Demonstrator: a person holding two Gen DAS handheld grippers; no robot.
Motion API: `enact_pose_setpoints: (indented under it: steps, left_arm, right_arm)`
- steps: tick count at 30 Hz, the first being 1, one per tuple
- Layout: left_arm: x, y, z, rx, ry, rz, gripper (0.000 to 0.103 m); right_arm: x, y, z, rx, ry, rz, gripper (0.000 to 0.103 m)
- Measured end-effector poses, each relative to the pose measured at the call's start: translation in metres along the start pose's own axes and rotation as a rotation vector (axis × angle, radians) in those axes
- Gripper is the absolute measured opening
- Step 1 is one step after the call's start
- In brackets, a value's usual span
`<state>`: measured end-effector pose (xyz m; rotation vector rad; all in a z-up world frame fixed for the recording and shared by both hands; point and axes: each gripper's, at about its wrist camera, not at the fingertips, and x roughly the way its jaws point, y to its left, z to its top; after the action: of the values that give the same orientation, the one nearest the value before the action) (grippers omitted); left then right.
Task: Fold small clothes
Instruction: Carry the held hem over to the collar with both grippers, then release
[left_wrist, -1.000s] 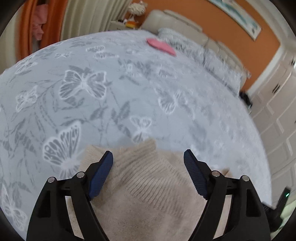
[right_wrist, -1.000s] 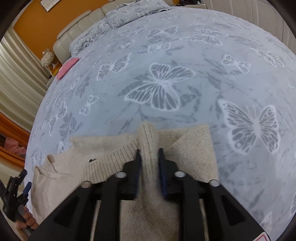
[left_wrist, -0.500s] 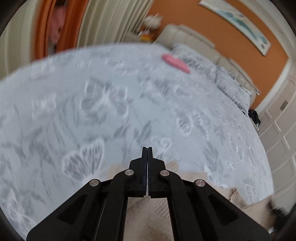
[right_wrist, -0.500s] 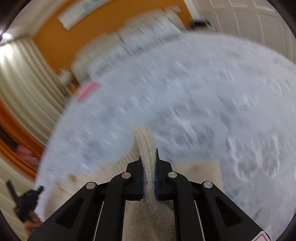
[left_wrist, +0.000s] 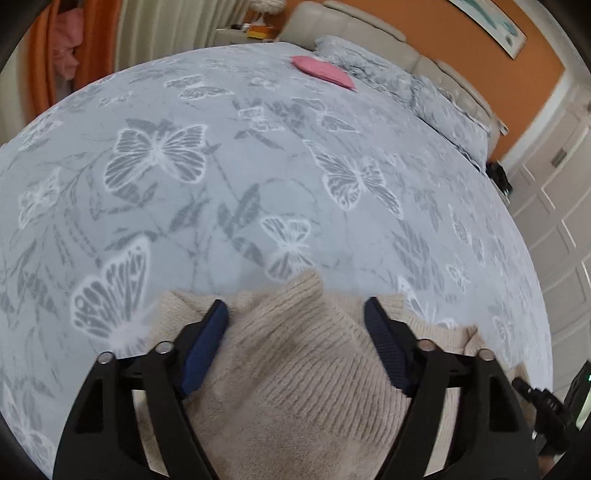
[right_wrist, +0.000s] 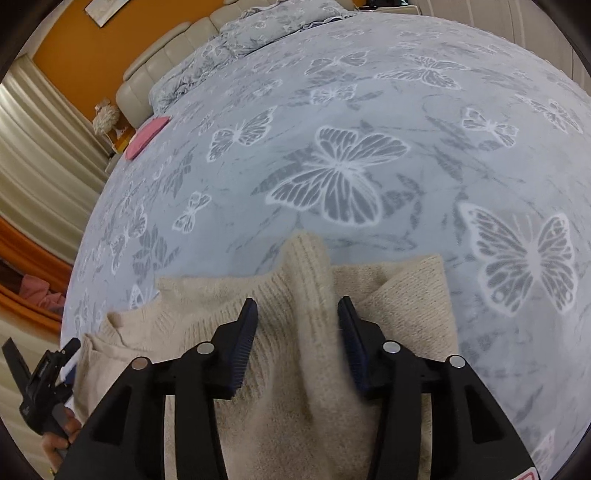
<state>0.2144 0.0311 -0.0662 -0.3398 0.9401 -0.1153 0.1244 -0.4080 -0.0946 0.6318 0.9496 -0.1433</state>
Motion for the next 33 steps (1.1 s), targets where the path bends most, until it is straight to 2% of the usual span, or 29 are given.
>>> enact_pose_setpoints:
  steps: [1, 2, 3, 4, 5, 6, 8, 10, 13, 14, 16, 18, 19, 20, 21, 22, 23, 24, 25, 26, 27, 28, 30, 33]
  left_arm:
    - [-0.001, -0.002, 0.0, 0.018, -0.001, -0.001, 0.06]
    - [-0.002, -0.005, 0.0, 0.042, -0.006, -0.006, 0.049]
    - [-0.002, -0.007, -0.001, 0.062, -0.006, -0.014, 0.044]
    - [-0.002, -0.01, -0.002, 0.083, 0.0, -0.013, 0.029]
    - [0.0, -0.012, -0.003, 0.099, 0.007, -0.008, 0.013]
    - [0.001, -0.013, -0.004, 0.109, 0.014, -0.004, 0.009]
    - [0.0, -0.016, -0.005, 0.133, 0.002, 0.023, 0.008]
    - [-0.013, -0.015, -0.002, 0.124, -0.074, 0.036, 0.007]
    - [-0.036, -0.003, 0.005, 0.06, -0.197, 0.036, 0.007]
    - [-0.038, 0.001, 0.008, 0.039, -0.214, 0.045, 0.006]
    - [-0.034, 0.01, 0.01, 0.011, -0.203, 0.092, 0.001]
    - [-0.025, 0.018, 0.009, -0.02, -0.171, 0.138, 0.001]
    - [-0.02, 0.022, 0.008, -0.041, -0.148, 0.149, 0.002]
    - [-0.016, 0.024, 0.007, -0.056, -0.131, 0.168, 0.002]
    - [-0.014, 0.027, 0.007, -0.071, -0.117, 0.174, 0.002]
    - [-0.014, 0.028, 0.006, -0.082, -0.112, 0.173, 0.003]
    - [-0.016, 0.029, 0.007, -0.092, -0.112, 0.165, 0.007]
    - [-0.018, 0.028, 0.006, -0.09, -0.116, 0.148, 0.02]
    - [-0.022, 0.023, 0.006, -0.076, -0.12, 0.127, 0.032]
    - [-0.026, 0.018, 0.005, -0.063, -0.122, 0.115, 0.064]
    - [-0.029, 0.012, 0.004, -0.045, -0.124, 0.089, 0.078]
    - [-0.028, 0.007, 0.002, -0.026, -0.126, 0.061, 0.086]
    - [-0.023, -0.002, 0.0, 0.009, -0.098, 0.037, 0.087]
    - [-0.008, -0.007, -0.006, 0.033, -0.03, 0.097, 0.087]
  right_arm:
    - [0.001, 0.0, 0.0, 0.0, 0.002, 0.0, 0.047]
    - [0.001, 0.0, -0.001, 0.001, 0.0, 0.001, 0.047]
    - [0.0, 0.0, -0.001, -0.002, -0.002, 0.002, 0.047]
    - [0.001, 0.001, -0.002, -0.011, -0.004, 0.004, 0.048]
    - [0.002, 0.002, -0.003, -0.023, -0.001, 0.001, 0.045]
    - [0.003, 0.003, -0.003, -0.032, 0.002, 0.001, 0.033]
    - [0.002, 0.004, -0.004, -0.041, 0.003, 0.012, 0.009]
    - [-0.013, 0.005, -0.002, -0.035, -0.056, 0.046, 0.008]
    - [-0.055, 0.009, 0.004, -0.019, -0.229, 0.166, 0.008]
    - [-0.058, 0.01, 0.005, -0.016, -0.25, 0.175, 0.007]
    - [-0.039, 0.006, 0.008, -0.014, -0.192, 0.123, 0.007]
    - [0.005, -0.007, 0.003, 0.01, -0.005, -0.005, 0.009]
    - [0.014, -0.014, 0.001, 0.023, 0.029, -0.031, 0.009]
    - [0.009, -0.014, 0.002, 0.022, 0.004, -0.016, 0.009]
    - [-0.005, -0.011, 0.005, 0.004, -0.055, -0.023, 0.016]
    - [-0.02, -0.008, 0.006, -0.007, -0.12, -0.054, 0.022]
    - [-0.033, -0.005, 0.005, -0.008, -0.17, -0.083, 0.038]
    - [-0.041, -0.003, 0.004, -0.009, -0.198, -0.08, 0.042]
    - [-0.048, 0.0, 0.002, -0.016, -0.212, -0.057, 0.042]
    - [-0.052, 0.005, -0.001, -0.029, -0.211, -0.028, 0.043]
    - [-0.054, 0.013, -0.005, -0.051, -0.195, 0.015, 0.047]
    - [-0.052, 0.021, -0.01, -0.075, -0.162, 0.053, 0.049]
    - [-0.034, 0.049, -0.018, -0.155, -0.046, 0.132, 0.051]
    - [-0.011, 0.098, -0.033, -0.327, 0.067, 0.166, 0.051]
